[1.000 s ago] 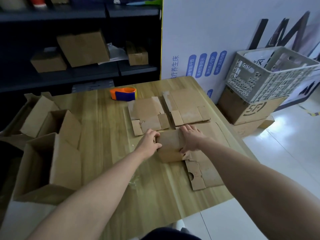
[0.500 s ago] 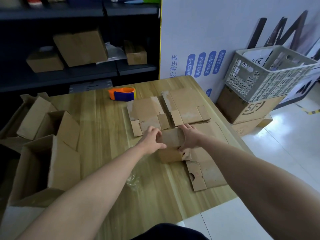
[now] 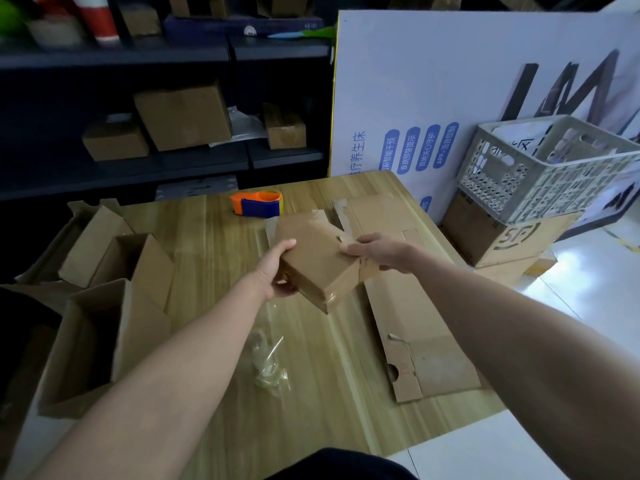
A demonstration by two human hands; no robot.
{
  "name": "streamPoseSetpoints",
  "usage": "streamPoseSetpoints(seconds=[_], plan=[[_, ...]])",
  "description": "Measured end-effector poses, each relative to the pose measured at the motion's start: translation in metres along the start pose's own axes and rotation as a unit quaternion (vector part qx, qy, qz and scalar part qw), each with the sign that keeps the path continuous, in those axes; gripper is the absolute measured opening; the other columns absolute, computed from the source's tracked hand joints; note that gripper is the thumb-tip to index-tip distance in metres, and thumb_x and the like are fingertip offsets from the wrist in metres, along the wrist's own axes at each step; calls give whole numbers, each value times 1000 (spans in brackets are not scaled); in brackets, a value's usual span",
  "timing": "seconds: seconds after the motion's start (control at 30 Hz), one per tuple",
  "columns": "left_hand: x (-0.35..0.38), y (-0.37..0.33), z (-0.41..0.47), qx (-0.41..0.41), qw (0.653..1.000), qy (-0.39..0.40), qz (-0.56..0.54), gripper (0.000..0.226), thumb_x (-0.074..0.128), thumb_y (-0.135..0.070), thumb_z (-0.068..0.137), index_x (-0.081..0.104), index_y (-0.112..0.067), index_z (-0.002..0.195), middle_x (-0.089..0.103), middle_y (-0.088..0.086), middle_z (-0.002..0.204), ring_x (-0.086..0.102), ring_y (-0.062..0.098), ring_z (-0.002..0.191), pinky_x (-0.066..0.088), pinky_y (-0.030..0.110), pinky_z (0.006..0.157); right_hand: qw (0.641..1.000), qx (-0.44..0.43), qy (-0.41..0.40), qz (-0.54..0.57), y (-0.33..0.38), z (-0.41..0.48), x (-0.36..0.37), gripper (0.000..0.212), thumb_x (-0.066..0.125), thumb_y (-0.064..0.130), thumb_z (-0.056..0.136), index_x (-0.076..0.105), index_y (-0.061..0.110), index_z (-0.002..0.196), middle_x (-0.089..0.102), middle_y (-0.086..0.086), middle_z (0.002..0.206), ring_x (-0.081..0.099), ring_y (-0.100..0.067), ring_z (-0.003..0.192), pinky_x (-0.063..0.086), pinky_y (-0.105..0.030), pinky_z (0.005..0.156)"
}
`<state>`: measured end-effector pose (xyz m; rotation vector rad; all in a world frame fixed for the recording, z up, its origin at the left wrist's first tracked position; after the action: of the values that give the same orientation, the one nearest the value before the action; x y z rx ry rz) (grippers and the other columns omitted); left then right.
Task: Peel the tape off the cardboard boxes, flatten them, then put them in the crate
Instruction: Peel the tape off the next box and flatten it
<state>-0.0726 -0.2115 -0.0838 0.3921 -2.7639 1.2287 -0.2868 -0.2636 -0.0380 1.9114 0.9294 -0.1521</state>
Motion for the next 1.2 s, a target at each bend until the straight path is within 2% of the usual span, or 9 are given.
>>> streamPoseSetpoints(seconds=[0.27,0.33,0.43,0.53,0.7,0.8,0.87,1.0,1.2], plan=[[-13,15,-4,-117,993,-8,7,36,57,-40,86,58,-6,99,55,19,108,56,45,97,55,53,64,994,-42,-6,104,29,-2,8,39,68,37,83,63,10,110,66,-10,113,60,-26,109,49,-40,95],[-16,8,-8,-70,985,-89,126,40,50,-45,90,55,-7,101,56,14,104,57,34,90,53,41,63,997,-23,-14,73,29,-1,10,37,67,38,85,63,10,108,67,-12,111,63,-28,105,52,-41,91],[-22,-17,-14,149,929,-246,232,25,51,-36,94,54,-12,97,60,8,107,56,19,80,40,24,57,999,19,-29,42,21,5,16,44,65,41,86,60,4,109,68,-15,105,67,-30,96,55,-43,86],[-4,-23,-21,279,895,-145,317,10,63,-28,88,61,-18,89,62,-3,91,58,12,83,39,19,61,997,59,-40,-11,12,8,30,44,64,42,86,58,2,104,66,-16,102,68,-28,90,58,-36,76],[3,20,-12,237,855,-53,458,19,74,-16,79,66,-15,96,61,0,102,57,16,94,42,25,78,990,101,-43,-92,-6,10,53,34,64,31,88,58,0,102,65,-17,101,68,-28,81,59,-35,70],[6,32,-11,243,844,-35,477,25,75,-16,77,67,-21,100,58,2,105,51,19,103,41,30,91,976,88,-44,-195,-11,6,53,56,70,30,83,48,-2,123,59,-18,113,64,-29,95,55,-34,76],[15,32,-12,267,814,-40,515,29,74,-16,79,68,-17,107,56,4,105,46,20,107,38,33,97,935,29,-30,-353,-6,4,52,84,73,38,78,30,4,141,39,-16,136,44,-33,123,45,-41,96],[28,29,-15,276,796,-60,536,21,73,-12,79,68,-10,100,61,7,101,54,20,90,41,26,78,871,-69,58,-482,-13,4,65,109,77,47,69,9,22,150,8,1,155,1,-34,142,15,-58,113],[34,29,-22,253,780,-137,556,4,70,-5,79,67,-7,80,62,8,83,58,24,78,39,27,66,852,-98,14,-514,-22,13,67,117,83,53,56,15,25,147,24,1,147,13,-25,139,14,-49,114]])
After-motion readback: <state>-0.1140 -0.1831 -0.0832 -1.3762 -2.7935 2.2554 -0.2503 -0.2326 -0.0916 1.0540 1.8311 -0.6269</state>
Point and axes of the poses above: each hand's wrist, its own z-axis towards the middle knuckle, its own x-axis out of the palm, y = z × x, the point moved 5 cm from there along z, towards the middle knuckle
